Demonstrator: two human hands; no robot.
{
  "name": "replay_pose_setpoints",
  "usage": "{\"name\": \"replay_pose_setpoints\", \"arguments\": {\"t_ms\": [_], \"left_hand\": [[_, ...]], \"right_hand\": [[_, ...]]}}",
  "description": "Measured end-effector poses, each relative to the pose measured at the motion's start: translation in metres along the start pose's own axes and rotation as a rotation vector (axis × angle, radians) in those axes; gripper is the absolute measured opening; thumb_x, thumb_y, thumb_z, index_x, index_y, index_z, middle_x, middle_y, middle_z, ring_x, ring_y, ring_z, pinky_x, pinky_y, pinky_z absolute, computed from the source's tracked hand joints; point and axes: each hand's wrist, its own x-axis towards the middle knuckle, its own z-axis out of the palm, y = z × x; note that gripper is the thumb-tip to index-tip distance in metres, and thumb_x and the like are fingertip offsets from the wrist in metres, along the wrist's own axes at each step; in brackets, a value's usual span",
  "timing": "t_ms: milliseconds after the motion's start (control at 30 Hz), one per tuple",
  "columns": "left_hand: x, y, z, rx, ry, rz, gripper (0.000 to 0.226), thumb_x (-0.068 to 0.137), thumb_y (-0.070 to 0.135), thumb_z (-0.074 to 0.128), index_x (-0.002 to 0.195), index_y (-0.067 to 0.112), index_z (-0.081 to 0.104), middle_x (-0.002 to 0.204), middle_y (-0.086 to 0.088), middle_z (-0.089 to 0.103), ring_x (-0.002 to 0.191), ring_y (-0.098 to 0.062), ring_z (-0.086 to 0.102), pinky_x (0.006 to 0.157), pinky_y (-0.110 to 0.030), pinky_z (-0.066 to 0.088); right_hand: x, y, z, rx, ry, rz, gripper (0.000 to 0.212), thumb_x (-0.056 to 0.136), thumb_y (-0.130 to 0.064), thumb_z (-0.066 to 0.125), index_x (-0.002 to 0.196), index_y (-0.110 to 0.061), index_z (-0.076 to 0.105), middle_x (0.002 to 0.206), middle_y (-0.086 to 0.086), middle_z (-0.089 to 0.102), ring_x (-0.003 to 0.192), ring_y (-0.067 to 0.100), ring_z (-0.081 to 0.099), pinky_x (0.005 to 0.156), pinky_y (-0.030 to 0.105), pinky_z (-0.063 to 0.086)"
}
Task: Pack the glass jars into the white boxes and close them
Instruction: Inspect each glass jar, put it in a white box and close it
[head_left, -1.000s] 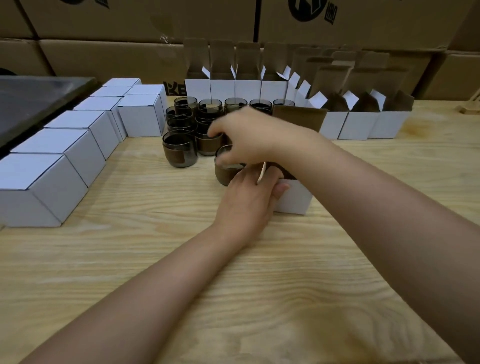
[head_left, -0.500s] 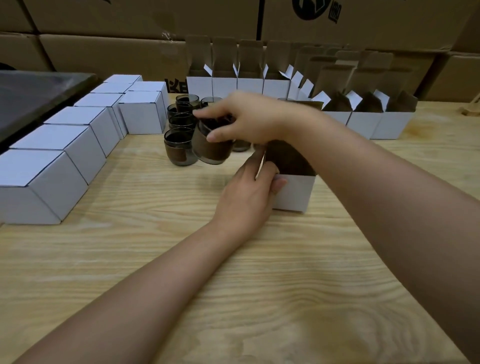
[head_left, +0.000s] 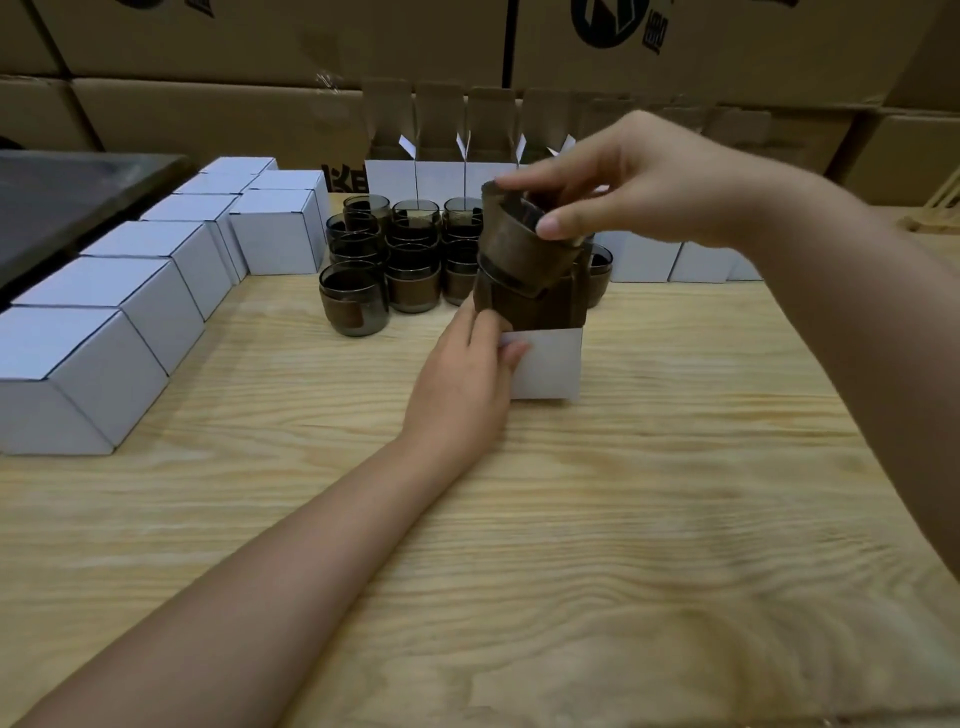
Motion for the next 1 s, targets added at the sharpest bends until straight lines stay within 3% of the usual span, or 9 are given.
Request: {"name": "replay_pose_setpoints", "arguments": {"t_ms": [67,133,200,233,400,667,833,900,1000], "left_hand": [[0.000,0.000,-0.001,0.005,-0.001,0.005,0.019,0.099,0.027,0.048,0.093,0.008,0.049,0.100,-0.001,0.045,0.090,-0.016,0.044,0.071,-0.023,0.029],[-0.001,-0.001,0.000,0.029,-0.017,0.012,0.022,0.099,0.026,0.050,0.098,0.004,0.055,0.100,-0.008,0.055,0.097,-0.024,0.053,0.086,-0.032,0.039],[-0.001,-0.002,0.001,0.066,-0.027,0.030,0.023,0.098,0.023,0.052,0.098,0.001,0.057,0.103,-0.016,0.063,0.110,-0.034,0.056,0.110,-0.037,0.029],[-0.001,-0.002,0.000,0.074,-0.021,0.036,0.022,0.098,0.023,0.053,0.098,0.001,0.057,0.102,-0.017,0.065,0.113,-0.036,0.057,0.113,-0.035,0.022],[-0.002,0.000,-0.002,0.064,0.057,0.069,0.020,0.095,0.022,0.059,0.095,0.002,0.059,0.091,-0.011,0.068,0.109,-0.030,0.061,0.113,-0.027,0.016],[-0.001,0.001,-0.002,0.097,0.099,0.088,0.020,0.093,0.022,0.063,0.091,0.001,0.061,0.081,-0.008,0.068,0.082,-0.025,0.065,0.114,-0.034,0.022],[-0.001,-0.001,0.000,0.127,0.126,0.104,0.020,0.091,0.021,0.065,0.090,0.002,0.063,0.080,-0.007,0.069,0.077,-0.024,0.066,0.113,-0.035,0.025],[-0.002,-0.001,0.000,0.127,0.119,0.103,0.021,0.092,0.023,0.064,0.093,0.002,0.064,0.085,-0.008,0.070,0.081,-0.024,0.067,0.113,-0.037,0.026],[-0.002,0.000,-0.001,0.087,0.126,0.090,0.027,0.091,0.024,0.064,0.109,0.004,0.063,0.099,-0.007,0.071,0.090,-0.023,0.068,0.114,-0.038,0.025]], "right_hand": [[0.000,0.006,0.001,-0.053,-0.020,0.052,0.042,0.087,-0.020,0.066,0.120,-0.045,0.057,0.098,-0.033,0.058,0.091,-0.020,0.056,0.071,0.002,0.045],[0.003,0.013,0.005,-0.129,-0.041,0.104,0.039,0.087,-0.024,0.067,0.118,-0.045,0.058,0.105,-0.026,0.059,0.096,-0.011,0.057,0.076,0.010,0.046],[0.008,0.021,0.012,-0.193,-0.043,0.160,0.035,0.085,-0.028,0.070,0.115,-0.041,0.056,0.115,-0.009,0.060,0.104,0.005,0.057,0.085,0.023,0.047],[0.011,0.024,0.016,-0.206,-0.037,0.192,0.036,0.083,-0.030,0.072,0.113,-0.038,0.054,0.117,-0.005,0.060,0.106,0.010,0.057,0.087,0.026,0.048],[0.017,0.029,0.034,-0.308,-0.050,0.248,0.037,0.081,-0.036,0.074,0.112,-0.029,0.054,0.110,-0.008,0.055,0.093,0.008,0.054,0.068,0.017,0.042],[0.023,0.023,0.050,-0.459,-0.142,0.264,0.018,0.085,-0.039,0.068,0.078,-0.027,0.056,0.087,-0.005,0.056,0.076,0.008,0.050,0.057,0.021,0.036],[0.023,0.023,0.054,-0.480,-0.207,0.338,0.022,0.091,-0.044,0.059,0.089,-0.022,0.064,0.081,-0.004,0.060,0.074,0.010,0.055,0.059,0.022,0.042],[0.020,0.023,0.054,-0.458,-0.154,0.313,0.025,0.092,-0.044,0.057,0.099,-0.022,0.066,0.085,-0.006,0.061,0.078,0.008,0.055,0.061,0.019,0.042],[0.010,0.025,0.054,-0.212,0.164,0.230,0.015,0.097,-0.030,0.053,0.101,-0.025,0.066,0.093,-0.010,0.062,0.090,0.004,0.057,0.066,0.012,0.039]]}}
